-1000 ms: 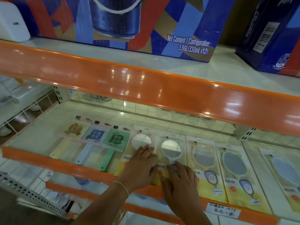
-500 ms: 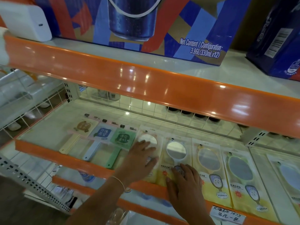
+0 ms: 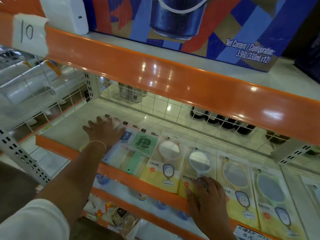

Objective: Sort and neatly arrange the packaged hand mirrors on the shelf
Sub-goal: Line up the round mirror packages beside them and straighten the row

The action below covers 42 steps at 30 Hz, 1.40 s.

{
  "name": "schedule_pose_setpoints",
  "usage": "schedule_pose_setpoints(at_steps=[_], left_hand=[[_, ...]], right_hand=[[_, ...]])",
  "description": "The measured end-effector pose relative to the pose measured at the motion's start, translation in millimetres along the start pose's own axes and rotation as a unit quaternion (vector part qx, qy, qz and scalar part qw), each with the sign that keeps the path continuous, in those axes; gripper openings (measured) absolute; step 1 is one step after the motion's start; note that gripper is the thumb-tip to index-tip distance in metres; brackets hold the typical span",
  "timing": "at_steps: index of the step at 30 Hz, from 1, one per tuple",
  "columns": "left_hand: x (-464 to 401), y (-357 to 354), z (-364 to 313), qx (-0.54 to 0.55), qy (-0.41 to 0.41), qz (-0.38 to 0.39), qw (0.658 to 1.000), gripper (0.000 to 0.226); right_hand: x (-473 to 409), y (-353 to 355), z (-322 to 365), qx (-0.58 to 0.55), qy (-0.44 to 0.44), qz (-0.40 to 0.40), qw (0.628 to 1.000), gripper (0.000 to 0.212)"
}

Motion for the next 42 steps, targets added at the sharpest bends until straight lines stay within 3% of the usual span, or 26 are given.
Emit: schedule_pose_setpoints(at_steps=[8, 14, 19, 23, 39, 42], left_hand=[[0.8, -7.1, 1.5, -0.021, -0.021, -0.037, 0.999, 0.092], [-0.1, -8.5, 2.0, -0.025, -0.019, -0.033, 0.999, 0.093], [-1.4, -9.5, 1.9, -0.022, -0.013, -0.035, 0.999, 0.091], [-2.3, -9.9, 0.7, -0.016, -0.015, -0.041, 0.999, 0.090], [4.5, -5.4, -1.0, -0.024, -0.012, -0.038, 0.999, 0.089], [5.7, -8.5, -0.3, -0.017, -0.004, -0.009, 1.000, 0.089]], right_hand=[[-8.7, -2.1, 11.2, 0.050, -0.013, 0.025, 0.998, 0.055], [-38.0, -3.3, 76.8, 0.112, 0.020, 0.071, 0.991, 0.058], [-59.3, -26.0, 129.0, 0.018, 0.114, 0.184, 0.976, 0.069], [-68.9, -52.2, 149.4, 0.012, 0.156, 0.212, 0.965, 0.077], [-68.0, -60.3, 152.7, 0.004, 0.145, 0.221, 0.965, 0.087], [-68.4, -60.8, 151.5, -0.004, 0.150, 0.227, 0.962, 0.071]])
Point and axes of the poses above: each hand's wrist, its own x-axis away from the middle knuckle, its own y-axis out of the back of the hand, z = x × y, the point moved 7 cm from there along -x, towards the middle knuckle, and after that the axes turned 2 degrees about x, right-handed, at the moved point
